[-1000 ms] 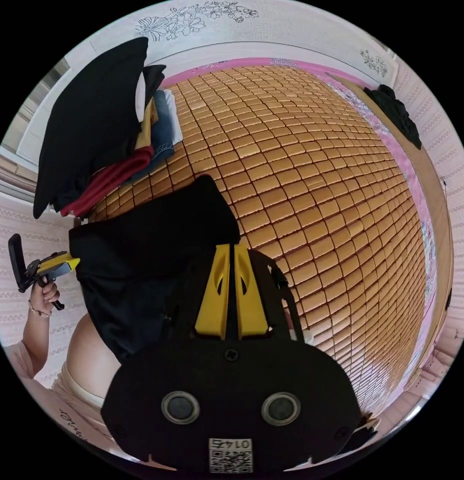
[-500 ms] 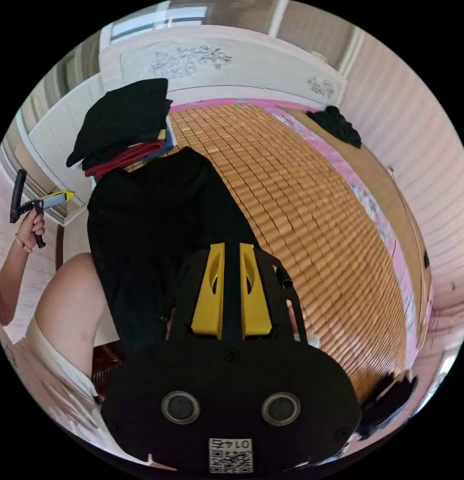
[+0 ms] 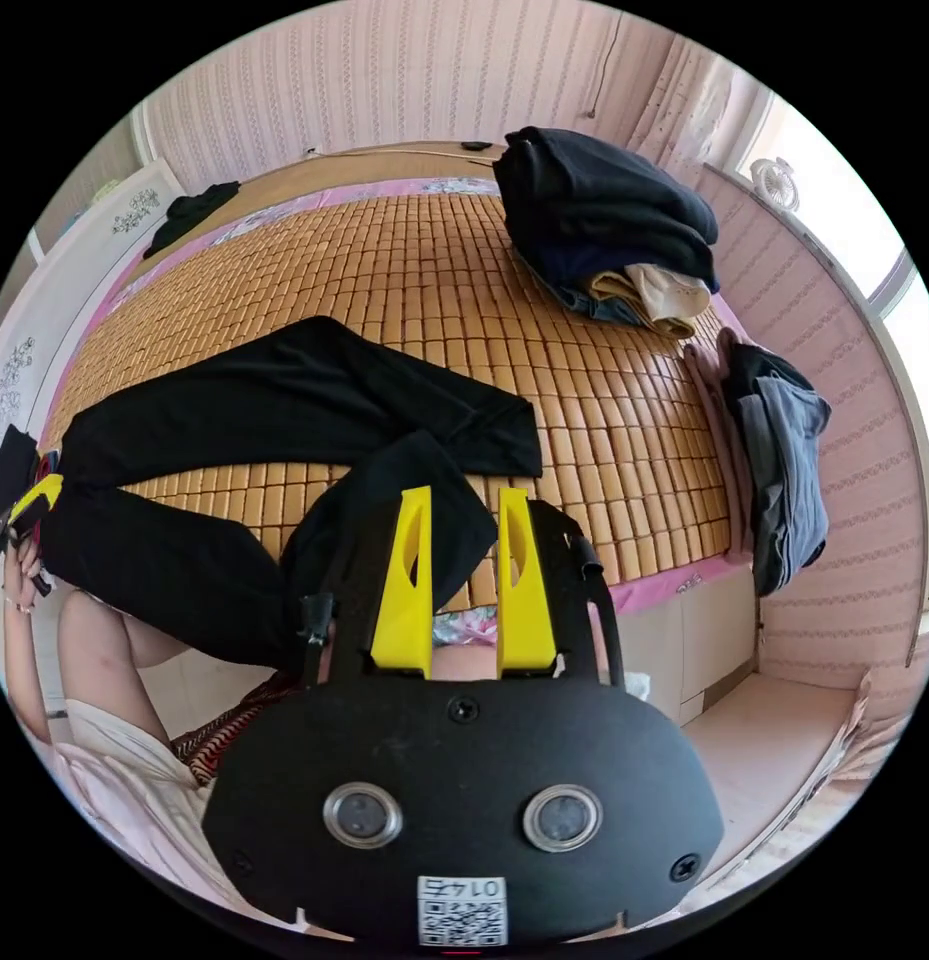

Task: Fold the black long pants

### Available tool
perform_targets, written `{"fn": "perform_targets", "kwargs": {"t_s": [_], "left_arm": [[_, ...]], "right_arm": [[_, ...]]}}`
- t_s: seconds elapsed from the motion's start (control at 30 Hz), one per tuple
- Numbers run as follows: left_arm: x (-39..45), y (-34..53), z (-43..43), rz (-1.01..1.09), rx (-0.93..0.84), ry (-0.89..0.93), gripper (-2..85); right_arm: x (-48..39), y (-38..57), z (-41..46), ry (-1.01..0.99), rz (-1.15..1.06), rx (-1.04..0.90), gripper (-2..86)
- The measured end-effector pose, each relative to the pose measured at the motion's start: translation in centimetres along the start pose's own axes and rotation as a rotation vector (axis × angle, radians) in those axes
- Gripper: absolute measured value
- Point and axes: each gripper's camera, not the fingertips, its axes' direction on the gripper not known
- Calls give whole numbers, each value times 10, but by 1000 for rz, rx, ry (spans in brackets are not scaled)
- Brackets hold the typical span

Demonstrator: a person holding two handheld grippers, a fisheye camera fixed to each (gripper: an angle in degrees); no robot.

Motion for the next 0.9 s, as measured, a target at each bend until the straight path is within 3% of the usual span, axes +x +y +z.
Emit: {"fn": "perform_targets", "kwargs": {"t_s": [0.27,0.4,0.63,0.77,0.9], "left_arm": [[40,-73,127,78,-172,-7,67],[47,-84,178,88,-280,-71,64],[49,-96,204,103,-266,-2,61],[69,-105,187,122,-181,45,64],[106,-91,181,208,-174,60,65]], "right_arm": [[57,-45,26,-144,53,-57,96],[84,-44,10,-157,45,-45,27],[148,-90,-60,-185,14,129,23],[181,-131,-75,-134,65,140,73],[195,-89,-94,-215,56,151,90]]}}
